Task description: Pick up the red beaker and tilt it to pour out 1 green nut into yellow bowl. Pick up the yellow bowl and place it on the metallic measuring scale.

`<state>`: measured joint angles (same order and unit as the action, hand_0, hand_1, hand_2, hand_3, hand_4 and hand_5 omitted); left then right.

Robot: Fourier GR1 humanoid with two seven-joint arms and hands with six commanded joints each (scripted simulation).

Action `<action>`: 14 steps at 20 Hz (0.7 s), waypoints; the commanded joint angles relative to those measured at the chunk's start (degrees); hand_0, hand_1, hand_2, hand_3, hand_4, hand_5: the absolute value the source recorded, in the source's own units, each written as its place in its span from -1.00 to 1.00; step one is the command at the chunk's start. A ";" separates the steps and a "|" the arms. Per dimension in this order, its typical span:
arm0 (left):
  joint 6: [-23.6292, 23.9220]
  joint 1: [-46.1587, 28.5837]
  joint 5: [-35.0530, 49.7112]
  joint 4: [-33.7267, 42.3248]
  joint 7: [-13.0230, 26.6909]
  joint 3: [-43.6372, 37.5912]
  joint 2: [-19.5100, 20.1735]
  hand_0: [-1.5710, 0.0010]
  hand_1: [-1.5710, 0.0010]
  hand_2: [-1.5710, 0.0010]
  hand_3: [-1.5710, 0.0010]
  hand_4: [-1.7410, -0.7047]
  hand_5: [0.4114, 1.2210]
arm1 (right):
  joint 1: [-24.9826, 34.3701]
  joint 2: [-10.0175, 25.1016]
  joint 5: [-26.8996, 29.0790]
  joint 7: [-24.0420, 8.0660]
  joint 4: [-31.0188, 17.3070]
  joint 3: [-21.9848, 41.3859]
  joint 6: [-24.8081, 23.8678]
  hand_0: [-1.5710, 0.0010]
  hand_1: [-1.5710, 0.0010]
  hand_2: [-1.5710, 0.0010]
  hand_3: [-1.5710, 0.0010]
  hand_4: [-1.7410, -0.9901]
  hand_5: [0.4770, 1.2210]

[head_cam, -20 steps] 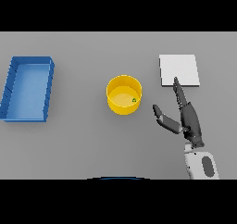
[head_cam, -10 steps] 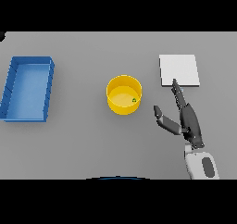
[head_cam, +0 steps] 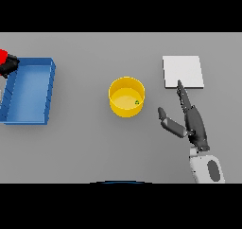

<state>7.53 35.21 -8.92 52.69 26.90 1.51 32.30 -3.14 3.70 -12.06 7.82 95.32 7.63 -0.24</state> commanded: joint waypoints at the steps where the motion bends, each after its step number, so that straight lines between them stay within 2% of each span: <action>1: -0.90 -1.09 0.35 2.05 0.84 0.19 0.42 -1.00 -1.00 -0.94 -0.94 -0.58 0.00 | -0.14 -0.23 -0.04 0.28 0.12 0.20 -0.03 1.00 1.00 1.00 1.00 0.56 -0.48; 2: -4.00 -2.57 1.27 4.81 -0.70 0.90 1.23 -0.87 -0.71 -0.63 -0.68 -0.28 -0.10 | -0.82 -0.58 -0.59 0.95 -0.25 0.57 -0.32 1.00 1.00 1.00 1.00 0.57 -0.48; 3: -6.59 -4.02 2.92 7.10 -0.70 0.99 1.59 -0.50 -0.37 -0.30 -0.34 -0.02 -0.19 | -0.48 -0.59 -0.72 0.74 0.07 0.60 -0.46 1.00 1.00 1.00 1.00 0.57 -0.48; 4: -9.00 -4.52 5.04 8.52 -0.68 0.52 1.77 -0.20 -0.09 -0.04 -0.07 0.19 -0.27 | -0.68 -0.32 -0.57 1.00 0.25 0.38 -0.43 1.00 1.00 1.00 1.00 0.58 -0.48; 6: -12.44 -6.02 6.92 10.38 0.26 0.57 2.79 0.23 0.30 0.33 0.31 0.48 -0.38 | -0.09 -0.21 -0.50 0.64 0.10 0.15 -0.58 1.00 1.00 1.00 1.00 0.57 -0.48; 9: -14.47 -6.12 4.69 10.57 2.37 3.06 3.86 0.61 0.64 0.66 0.65 0.73 -0.45 | -0.58 0.23 0.05 0.70 0.45 -0.05 -0.02 1.00 1.00 1.00 1.00 0.56 -0.48; 12: -13.78 -5.10 2.08 8.62 2.74 4.37 3.98 0.80 0.82 0.83 0.82 0.81 -0.47 | -0.26 0.17 -1.81 0.28 0.23 0.48 -1.07 1.00 1.00 1.00 1.00 0.55 -0.50; 14: -12.33 -5.79 1.68 9.80 0.95 4.42 3.75 0.87 0.88 0.89 0.88 0.85 -0.46 | -0.06 -0.34 -2.66 -0.38 0.20 1.14 -1.41 1.00 1.00 1.00 1.00 0.56 -0.52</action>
<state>-4.80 29.43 -7.23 62.50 27.78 5.93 36.05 -3.17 3.33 -14.72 7.41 95.52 8.79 -1.64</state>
